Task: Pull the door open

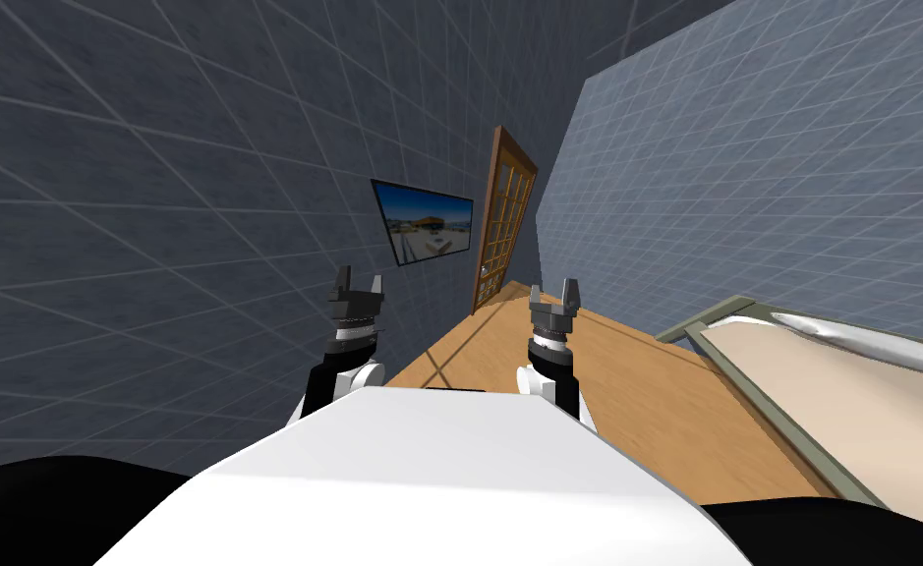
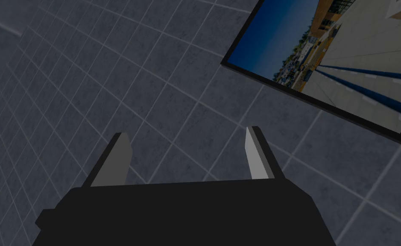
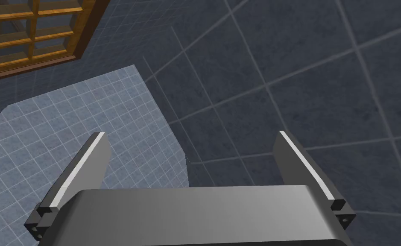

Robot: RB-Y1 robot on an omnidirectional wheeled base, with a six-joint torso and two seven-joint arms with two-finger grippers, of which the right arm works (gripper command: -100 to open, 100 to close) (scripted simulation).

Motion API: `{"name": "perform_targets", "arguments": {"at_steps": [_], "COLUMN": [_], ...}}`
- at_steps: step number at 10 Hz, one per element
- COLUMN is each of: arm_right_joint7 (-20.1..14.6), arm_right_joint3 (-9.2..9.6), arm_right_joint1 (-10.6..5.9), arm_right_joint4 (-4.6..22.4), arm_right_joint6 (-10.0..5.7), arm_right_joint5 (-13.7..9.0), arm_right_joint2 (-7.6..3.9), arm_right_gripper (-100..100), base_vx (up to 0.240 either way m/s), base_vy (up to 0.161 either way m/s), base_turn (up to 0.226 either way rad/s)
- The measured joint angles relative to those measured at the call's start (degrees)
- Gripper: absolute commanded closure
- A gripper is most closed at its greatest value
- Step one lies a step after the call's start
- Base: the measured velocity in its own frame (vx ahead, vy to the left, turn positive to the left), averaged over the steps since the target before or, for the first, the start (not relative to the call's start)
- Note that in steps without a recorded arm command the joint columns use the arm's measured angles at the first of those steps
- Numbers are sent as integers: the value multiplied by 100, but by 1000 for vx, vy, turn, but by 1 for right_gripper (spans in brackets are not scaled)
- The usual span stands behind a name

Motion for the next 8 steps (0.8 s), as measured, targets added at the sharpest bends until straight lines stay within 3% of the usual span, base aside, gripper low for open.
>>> {"name": "perform_targets", "arguments": {"at_steps": [8], "arm_right_joint7": [675], "arm_right_joint3": [-282], "arm_right_joint1": [-99], "arm_right_joint4": [869], "arm_right_joint6": [-326], "arm_right_joint5": [447], "arm_right_joint2": [-345], "arm_right_gripper": [-100], "base_vx": [159], "base_vy": [-70], "base_turn": [104]}}
